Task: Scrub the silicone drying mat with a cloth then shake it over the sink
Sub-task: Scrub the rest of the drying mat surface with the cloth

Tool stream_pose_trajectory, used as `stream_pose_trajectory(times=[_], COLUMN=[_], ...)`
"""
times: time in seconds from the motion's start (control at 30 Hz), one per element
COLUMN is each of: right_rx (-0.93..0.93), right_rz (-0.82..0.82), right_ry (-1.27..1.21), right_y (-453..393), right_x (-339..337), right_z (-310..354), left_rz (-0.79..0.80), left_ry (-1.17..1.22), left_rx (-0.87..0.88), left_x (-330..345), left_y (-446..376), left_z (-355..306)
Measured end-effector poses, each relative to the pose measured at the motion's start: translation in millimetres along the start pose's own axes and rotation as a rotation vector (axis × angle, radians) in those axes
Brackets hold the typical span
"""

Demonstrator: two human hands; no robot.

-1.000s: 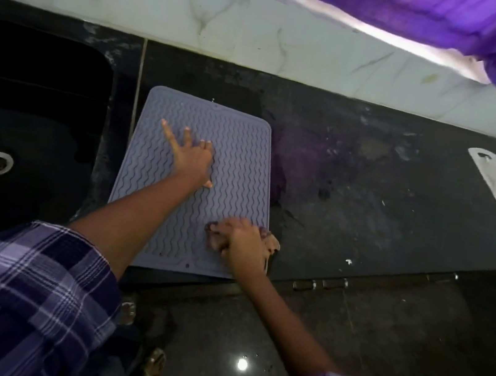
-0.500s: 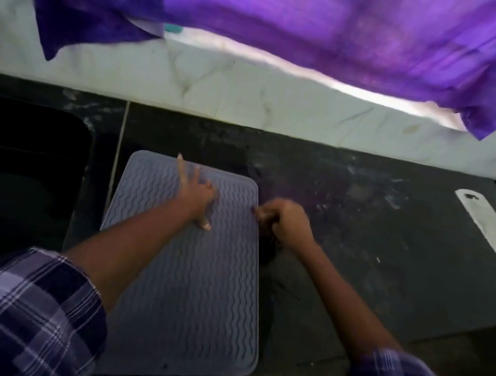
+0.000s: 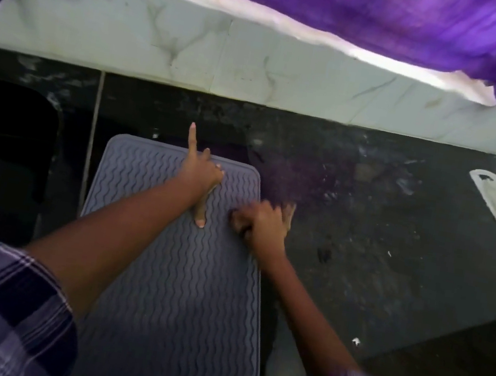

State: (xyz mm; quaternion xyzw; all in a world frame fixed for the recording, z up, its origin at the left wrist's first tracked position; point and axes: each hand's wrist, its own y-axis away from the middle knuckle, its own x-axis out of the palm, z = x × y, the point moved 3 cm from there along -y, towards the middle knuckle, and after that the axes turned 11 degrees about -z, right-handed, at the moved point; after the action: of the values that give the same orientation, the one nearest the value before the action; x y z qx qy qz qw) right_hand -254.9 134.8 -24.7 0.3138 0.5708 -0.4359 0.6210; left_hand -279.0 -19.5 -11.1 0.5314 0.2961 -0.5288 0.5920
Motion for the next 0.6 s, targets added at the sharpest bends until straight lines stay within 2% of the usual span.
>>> stream_pose_trajectory(times=[0.03, 0.1, 0.17, 0.2, 0.23, 0.33, 0.4, 0.47, 0.53, 0.6], right_rx=[-0.070, -0.220, -0.245, -0.218, -0.174, -0.017, 0.011, 0.004, 0.012, -0.012], right_rz=[0.067, 0.307, 0.542, 0.599, 0.583, 0.227, 0.049, -0.012, -0.038, 0.017], right_ry=[-0.024, -0.001, 0.022, 0.005, -0.018, -0.079, 0.009, 0.049, -0.011, -0.066], right_y=[29, 70, 64, 46, 23, -48, -66, -62, -37, 14], right_x=[-4, -12, -21, -28, -31, -25, -10, 2, 4, 3], right_z=[5, 6, -3, -4, -5, -2, 11, 22, 26, 25], left_rz=[0.010, 0.028, 0.035, 0.037, 0.040, 0.031, 0.030, 0.025, 0.004, 0.014], left_ry=[0.003, 0.015, 0.024, 0.023, 0.022, 0.023, 0.016, 0.009, 0.011, -0.007], left_rx=[-0.007, -0.016, -0.019, -0.020, -0.021, -0.037, -0.048, -0.053, -0.042, -0.030], left_x=[0, 0, 0, 0, 0, 2, 3, 2, 2, 2], left_y=[-2, -3, -3, -2, -2, -3, -4, -6, -7, -7], left_z=[0, 0, -1, -1, 0, -1, -1, -2, -3, -3])
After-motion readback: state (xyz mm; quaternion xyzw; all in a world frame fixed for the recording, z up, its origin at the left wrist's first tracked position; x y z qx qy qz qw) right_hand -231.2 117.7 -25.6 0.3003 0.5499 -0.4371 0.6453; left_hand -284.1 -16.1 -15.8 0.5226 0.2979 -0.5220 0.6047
